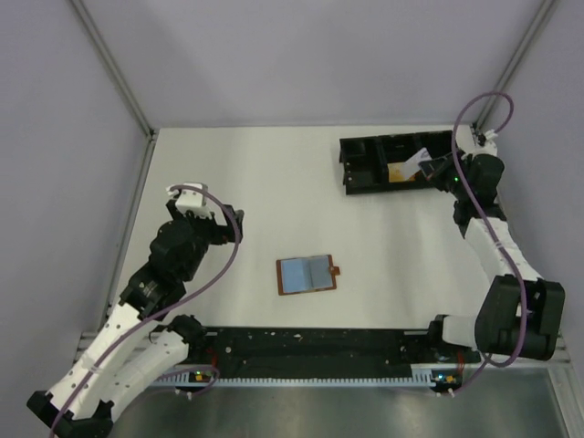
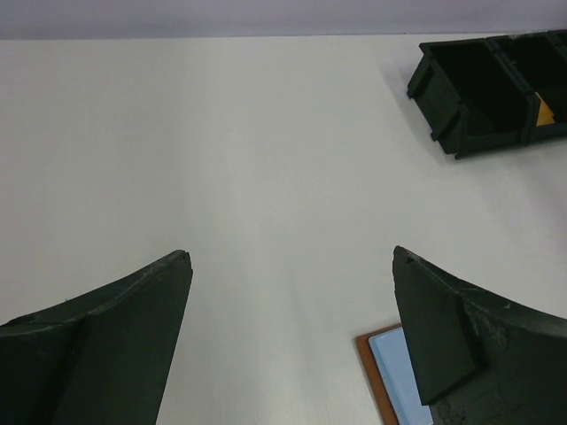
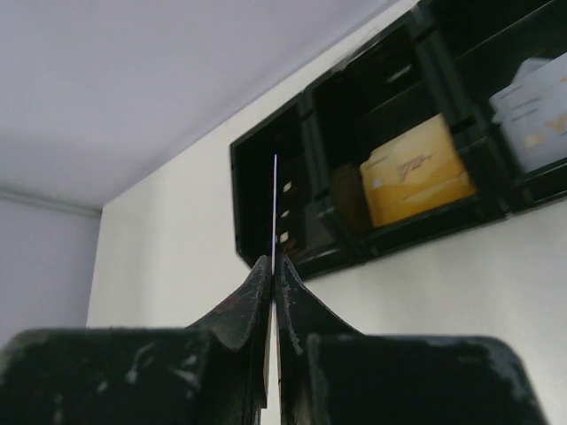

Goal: Take the credit cards out of the card holder
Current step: Place the credit card in the storage box.

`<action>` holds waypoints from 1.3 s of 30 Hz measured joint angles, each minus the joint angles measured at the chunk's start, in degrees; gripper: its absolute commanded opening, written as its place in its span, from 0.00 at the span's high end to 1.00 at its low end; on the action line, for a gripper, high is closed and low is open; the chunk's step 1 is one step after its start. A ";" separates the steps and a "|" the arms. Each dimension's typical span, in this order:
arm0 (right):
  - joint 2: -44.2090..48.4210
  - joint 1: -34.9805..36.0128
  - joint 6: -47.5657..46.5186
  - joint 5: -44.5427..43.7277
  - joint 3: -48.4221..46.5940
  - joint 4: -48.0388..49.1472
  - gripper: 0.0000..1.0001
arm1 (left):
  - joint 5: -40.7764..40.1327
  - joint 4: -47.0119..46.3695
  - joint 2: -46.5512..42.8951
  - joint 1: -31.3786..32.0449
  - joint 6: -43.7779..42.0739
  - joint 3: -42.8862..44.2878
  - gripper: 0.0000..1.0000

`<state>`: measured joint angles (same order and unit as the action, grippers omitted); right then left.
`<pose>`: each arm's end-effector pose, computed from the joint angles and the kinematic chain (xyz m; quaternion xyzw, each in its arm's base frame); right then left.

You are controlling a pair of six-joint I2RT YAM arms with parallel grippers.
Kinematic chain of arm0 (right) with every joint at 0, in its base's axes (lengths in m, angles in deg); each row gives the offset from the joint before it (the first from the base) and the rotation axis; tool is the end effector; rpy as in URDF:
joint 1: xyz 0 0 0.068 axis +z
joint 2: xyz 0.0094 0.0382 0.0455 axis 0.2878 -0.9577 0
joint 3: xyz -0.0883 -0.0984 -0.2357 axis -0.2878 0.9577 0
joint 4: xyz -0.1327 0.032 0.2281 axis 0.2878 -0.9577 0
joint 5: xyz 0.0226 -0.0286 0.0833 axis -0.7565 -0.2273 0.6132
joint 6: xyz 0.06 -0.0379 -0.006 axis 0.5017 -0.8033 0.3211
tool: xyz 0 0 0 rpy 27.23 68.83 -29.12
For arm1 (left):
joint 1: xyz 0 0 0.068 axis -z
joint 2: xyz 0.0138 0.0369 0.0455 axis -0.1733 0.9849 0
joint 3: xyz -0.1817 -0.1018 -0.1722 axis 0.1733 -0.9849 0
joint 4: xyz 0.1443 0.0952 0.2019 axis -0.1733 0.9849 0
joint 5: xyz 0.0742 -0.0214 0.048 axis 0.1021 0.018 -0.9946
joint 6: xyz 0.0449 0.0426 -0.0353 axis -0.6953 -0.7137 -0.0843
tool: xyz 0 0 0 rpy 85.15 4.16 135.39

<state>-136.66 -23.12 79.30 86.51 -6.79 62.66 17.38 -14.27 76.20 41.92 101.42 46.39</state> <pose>0.3158 -0.0148 0.2732 0.2061 0.7609 0.3069 0.5333 0.1554 -0.0753 0.3382 0.0290 0.7604 -0.1268 0.6363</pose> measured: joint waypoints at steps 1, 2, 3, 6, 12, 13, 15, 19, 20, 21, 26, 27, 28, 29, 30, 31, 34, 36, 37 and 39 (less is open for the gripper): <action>-1.16 -1.33 -0.04 -1.46 -1.36 0.09 1.00 | -0.33 0.04 -0.37 0.00 -0.39 -0.70 0.02; -2.36 -2.45 -0.02 -2.91 -2.49 0.35 1.00 | -0.68 0.11 -0.85 0.00 -0.85 -1.36 0.02; -3.37 -3.37 0.00 -4.09 -3.28 0.68 1.00 | -0.94 0.15 -1.31 0.00 -1.33 -1.81 0.02; -7.72 -6.43 -0.02 -7.69 -6.10 1.60 1.00 | -2.19 0.11 -2.40 -0.02 -2.34 -2.25 0.02; -16.37 -8.66 -0.39 -12.11 -12.04 2.16 1.00 | -3.28 -0.04 -2.86 -0.22 -3.34 -2.32 0.02; -17.79 -8.76 -0.57 -12.52 -13.05 2.25 1.00 | -3.30 -0.07 -2.84 -0.22 -3.39 -2.36 0.02; -20.61 -8.85 -0.83 -13.09 -15.19 2.47 1.00 | -3.30 -0.02 -2.71 -0.28 -3.54 -2.43 0.02; -26.40 -8.85 -1.68 -13.84 -18.82 2.64 1.00 | -3.37 -0.04 -2.27 -0.44 -3.91 -2.49 0.02; -27.52 -8.87 -1.95 -13.99 -19.28 2.60 1.00 | -3.48 -0.04 -2.21 -0.48 -3.98 -2.51 0.02; -28.39 -8.87 -2.19 -14.08 -19.61 2.64 1.00 | -3.54 -0.04 -2.21 -0.52 -4.13 -2.54 0.02; -33.03 -8.87 -2.71 -14.40 -20.61 2.75 1.00 | -3.72 -0.04 -2.21 -0.85 -4.42 -2.71 0.02; -33.75 -8.87 -2.69 -14.27 -20.72 2.89 1.00 | -3.72 -0.07 -2.21 -0.90 -4.44 -2.73 0.02; -34.62 -8.87 -2.64 -13.99 -20.90 2.86 1.00 | -3.72 -0.07 -2.21 -0.90 -4.50 -2.73 0.02; -35.54 -8.87 -2.56 -13.64 -21.14 2.93 1.00 | -3.69 -0.04 -2.21 -0.96 -4.57 -2.75 0.02; -36.41 -8.87 -2.38 -13.18 -21.44 2.84 1.00 | -3.69 -0.07 -2.21 -1.03 -4.59 -2.75 0.02; -37.16 -8.87 -2.12 -12.70 -21.53 2.91 1.00 | -3.69 -0.07 -2.21 -1.11 -4.59 -2.75 0.02; -38.40 -8.90 -1.40 -11.43 -21.75 2.89 1.00 | -3.69 -0.07 -2.21 -1.22 -4.59 -2.75 0.02; -38.45 -8.90 -0.85 -10.69 -21.75 2.97 0.96 | -3.69 -0.04 -2.23 -1.25 -4.59 -2.75 0.02; -38.45 -8.90 -0.68 -10.38 -21.77 2.97 0.93 | -3.67 -0.07 -2.23 -1.27 -4.59 -2.75 0.02; -38.45 -8.90 -0.46 -10.05 -21.77 2.75 0.85 | -3.65 -0.04 -2.25 -1.33 -4.57 -2.75 0.02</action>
<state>-175.10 -32.01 78.84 76.45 -28.56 65.41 13.73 -14.31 73.94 40.59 96.85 43.64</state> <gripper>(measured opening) 0.053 0.978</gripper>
